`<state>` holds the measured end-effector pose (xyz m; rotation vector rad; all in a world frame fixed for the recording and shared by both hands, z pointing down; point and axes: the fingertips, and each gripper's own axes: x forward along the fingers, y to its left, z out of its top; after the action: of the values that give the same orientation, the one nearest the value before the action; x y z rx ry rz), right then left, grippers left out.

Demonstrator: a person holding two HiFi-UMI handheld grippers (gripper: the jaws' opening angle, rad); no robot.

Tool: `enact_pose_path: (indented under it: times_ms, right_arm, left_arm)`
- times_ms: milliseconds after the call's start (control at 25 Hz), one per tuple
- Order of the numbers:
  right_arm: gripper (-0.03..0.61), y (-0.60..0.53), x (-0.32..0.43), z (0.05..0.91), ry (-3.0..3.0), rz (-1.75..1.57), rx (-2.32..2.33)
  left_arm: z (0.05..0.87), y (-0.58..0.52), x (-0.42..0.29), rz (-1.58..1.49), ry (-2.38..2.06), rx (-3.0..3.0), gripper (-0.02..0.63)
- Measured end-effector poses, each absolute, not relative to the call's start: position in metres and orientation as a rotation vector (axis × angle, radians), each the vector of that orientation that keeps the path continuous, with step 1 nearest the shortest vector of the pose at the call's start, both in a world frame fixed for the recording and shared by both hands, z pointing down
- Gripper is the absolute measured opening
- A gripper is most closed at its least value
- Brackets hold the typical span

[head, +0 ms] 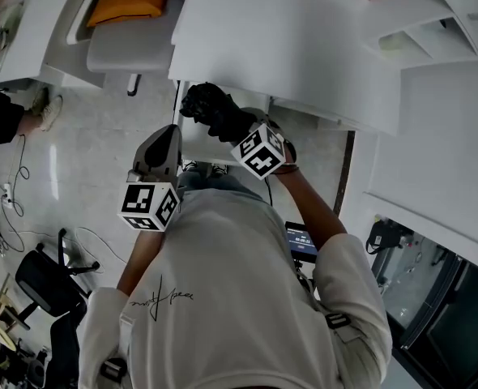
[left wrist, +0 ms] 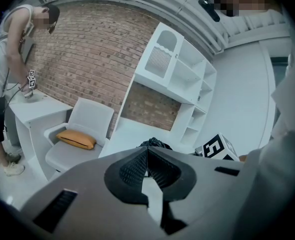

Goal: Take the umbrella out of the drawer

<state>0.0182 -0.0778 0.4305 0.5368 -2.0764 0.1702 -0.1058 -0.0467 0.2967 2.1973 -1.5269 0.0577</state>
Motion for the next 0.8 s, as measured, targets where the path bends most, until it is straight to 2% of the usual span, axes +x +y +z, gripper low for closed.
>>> enact_pose_path:
  times_ms: [800]
  right_arm:
    - [0.236,-0.072,0.036,0.363,-2.150,0.218,0.687]
  left_arm:
    - [0.278,-0.057,-0.090,0.027,-1.450,2.279,0.017]
